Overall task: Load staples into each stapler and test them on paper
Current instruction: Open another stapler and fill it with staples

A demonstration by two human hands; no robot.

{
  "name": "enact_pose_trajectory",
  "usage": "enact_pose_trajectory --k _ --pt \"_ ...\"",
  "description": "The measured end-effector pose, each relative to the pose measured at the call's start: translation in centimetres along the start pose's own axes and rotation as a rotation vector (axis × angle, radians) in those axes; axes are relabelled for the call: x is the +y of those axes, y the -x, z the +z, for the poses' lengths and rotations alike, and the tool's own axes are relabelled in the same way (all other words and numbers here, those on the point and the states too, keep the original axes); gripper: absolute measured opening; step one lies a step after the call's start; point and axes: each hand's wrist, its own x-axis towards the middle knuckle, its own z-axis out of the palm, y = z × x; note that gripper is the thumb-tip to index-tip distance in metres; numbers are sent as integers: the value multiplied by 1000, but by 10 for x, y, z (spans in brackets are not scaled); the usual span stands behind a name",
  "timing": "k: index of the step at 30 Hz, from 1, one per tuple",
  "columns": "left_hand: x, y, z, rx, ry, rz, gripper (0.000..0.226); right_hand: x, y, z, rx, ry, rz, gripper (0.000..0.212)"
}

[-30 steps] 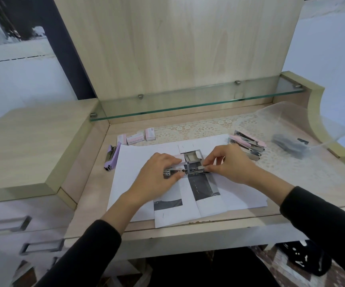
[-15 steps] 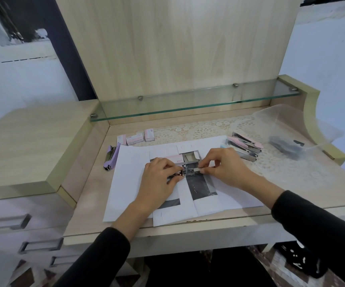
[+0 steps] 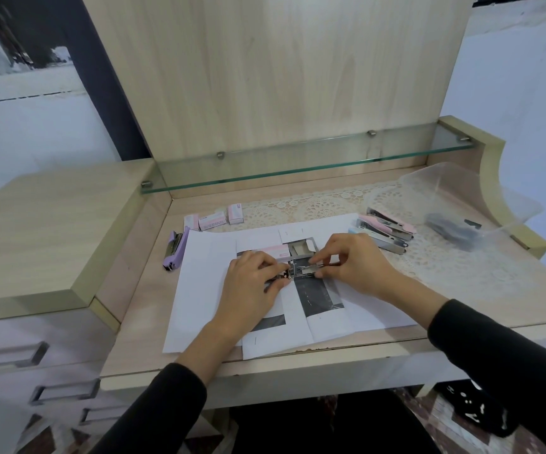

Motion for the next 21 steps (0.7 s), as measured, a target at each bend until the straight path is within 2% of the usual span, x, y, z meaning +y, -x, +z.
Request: enact_pose_trajectory --k 9,14,17,21 --pt "-3 0 1 38 -11 -14 25 -2 1 -3 -24 58 -47 10" --pt "-4 -4 -8 30 123 7 36 -5 -8 -13 24 -9 42 6" --pt "-8 -11 -19 53 204 -66 20 -6 -16 -17 38 -36 132 7" --pt "-25 -20 -29 -4 212 -223 25 -7 -30 -12 18 3 228 12"
